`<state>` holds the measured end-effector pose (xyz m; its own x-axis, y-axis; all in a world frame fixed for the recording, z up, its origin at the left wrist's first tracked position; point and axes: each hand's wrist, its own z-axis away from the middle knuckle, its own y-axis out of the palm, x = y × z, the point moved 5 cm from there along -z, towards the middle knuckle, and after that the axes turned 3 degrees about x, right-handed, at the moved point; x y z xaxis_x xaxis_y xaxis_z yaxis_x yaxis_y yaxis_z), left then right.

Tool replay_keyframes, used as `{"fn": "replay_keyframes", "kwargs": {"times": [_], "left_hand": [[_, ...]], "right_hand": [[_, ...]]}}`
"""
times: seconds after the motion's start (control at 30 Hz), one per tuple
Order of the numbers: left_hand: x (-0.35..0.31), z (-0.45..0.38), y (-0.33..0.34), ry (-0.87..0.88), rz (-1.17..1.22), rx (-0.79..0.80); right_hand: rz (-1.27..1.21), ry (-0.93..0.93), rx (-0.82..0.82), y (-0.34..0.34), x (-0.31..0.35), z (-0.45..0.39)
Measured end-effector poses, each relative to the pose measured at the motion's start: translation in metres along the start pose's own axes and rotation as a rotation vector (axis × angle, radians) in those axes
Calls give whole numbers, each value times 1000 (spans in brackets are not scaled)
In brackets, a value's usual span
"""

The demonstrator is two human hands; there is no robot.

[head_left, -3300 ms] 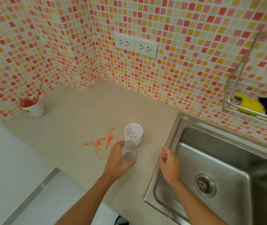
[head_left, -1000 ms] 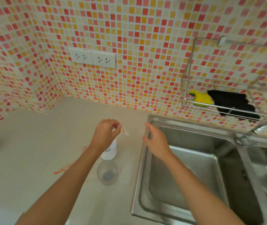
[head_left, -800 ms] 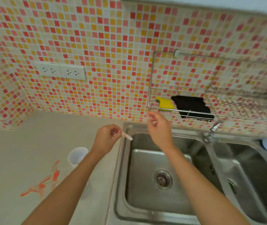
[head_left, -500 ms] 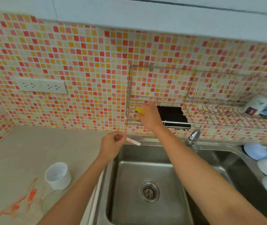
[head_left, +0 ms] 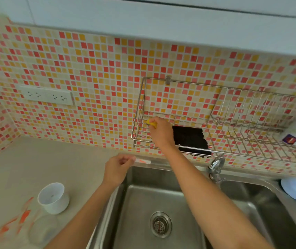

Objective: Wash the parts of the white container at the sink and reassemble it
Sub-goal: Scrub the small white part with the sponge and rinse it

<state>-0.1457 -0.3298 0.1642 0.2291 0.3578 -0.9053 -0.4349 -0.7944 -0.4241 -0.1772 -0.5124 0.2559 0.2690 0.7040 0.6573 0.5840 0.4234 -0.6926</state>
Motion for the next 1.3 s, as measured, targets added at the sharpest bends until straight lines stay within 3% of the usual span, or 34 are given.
{"fn": "replay_keyframes", "kwargs": {"times": [0.1,0.17,0.3,0.47,0.57,0.7,0.8,0.97,1.13,1.3], "left_hand": [[7,1,6,-36,67,-8],[8,2,11,-44,110,-15],[0,9,29,-54,173,42],[-17,23,49,-2,180,93],[-14,26,59,-40,229,99],[-9,32,71,-53,272,130],[-8,37,75,-70,282,88],[-7,38,80,-83,274,103],[-5,41,88,-80,248,74],[-1,39,97,-68,221,104]], "right_hand": [[-121,-197,-249,-24,10,48],[-181,-233,-283,-25,4,87],[-102,-256,-231,2,-25,143],[64,-76,-173,23,-66,152],[74,-12,-177,23,-69,162],[114,-68,-161,22,-71,175],[72,62,-202,14,-92,174],[78,-107,-143,18,-74,187],[21,35,-142,10,-107,176],[67,-132,-58,14,-98,185]]}}
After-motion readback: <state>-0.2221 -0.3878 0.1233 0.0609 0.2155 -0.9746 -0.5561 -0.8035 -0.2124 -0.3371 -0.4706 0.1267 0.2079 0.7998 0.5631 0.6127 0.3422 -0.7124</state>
